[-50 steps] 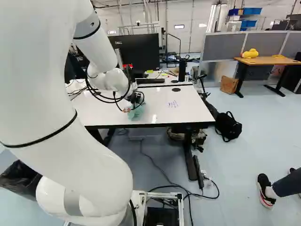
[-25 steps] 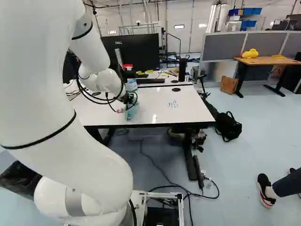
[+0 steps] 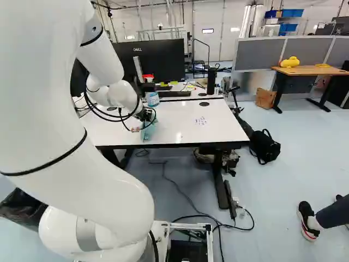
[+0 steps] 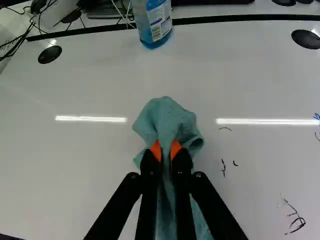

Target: Clean the table with the green towel

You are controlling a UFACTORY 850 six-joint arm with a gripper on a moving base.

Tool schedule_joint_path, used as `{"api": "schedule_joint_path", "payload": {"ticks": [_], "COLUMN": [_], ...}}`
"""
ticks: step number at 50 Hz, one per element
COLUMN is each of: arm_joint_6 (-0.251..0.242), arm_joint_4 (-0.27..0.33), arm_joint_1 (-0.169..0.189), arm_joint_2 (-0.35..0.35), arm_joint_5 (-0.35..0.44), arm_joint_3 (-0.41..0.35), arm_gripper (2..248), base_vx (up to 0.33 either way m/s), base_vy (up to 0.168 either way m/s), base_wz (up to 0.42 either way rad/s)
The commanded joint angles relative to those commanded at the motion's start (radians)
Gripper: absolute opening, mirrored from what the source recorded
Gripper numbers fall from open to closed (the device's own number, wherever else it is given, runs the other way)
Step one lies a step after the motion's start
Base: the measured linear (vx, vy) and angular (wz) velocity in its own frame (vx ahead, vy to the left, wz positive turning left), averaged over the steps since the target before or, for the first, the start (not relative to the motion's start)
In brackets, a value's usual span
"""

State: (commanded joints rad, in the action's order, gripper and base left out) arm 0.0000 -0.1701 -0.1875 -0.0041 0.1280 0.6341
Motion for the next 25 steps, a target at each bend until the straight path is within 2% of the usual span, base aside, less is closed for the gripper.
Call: {"api": "schedule_joint_path", "payload": {"ticks": [21, 25], "arm_joint_6": [0.000, 0.000], "arm_joint_4": [-0.121, -0.126], "arm_joint_1": [0.000, 0.000], "arm_joint_2": [0.000, 0.000], "arm_joint_5": [0.000, 0.000], "arm_joint_3": [0.000, 0.000], "arm_gripper": [40, 40], "base_vx": [0.000, 0.000], "base_vy": [0.000, 0.000], "base_wz": [0.000, 0.000]}}
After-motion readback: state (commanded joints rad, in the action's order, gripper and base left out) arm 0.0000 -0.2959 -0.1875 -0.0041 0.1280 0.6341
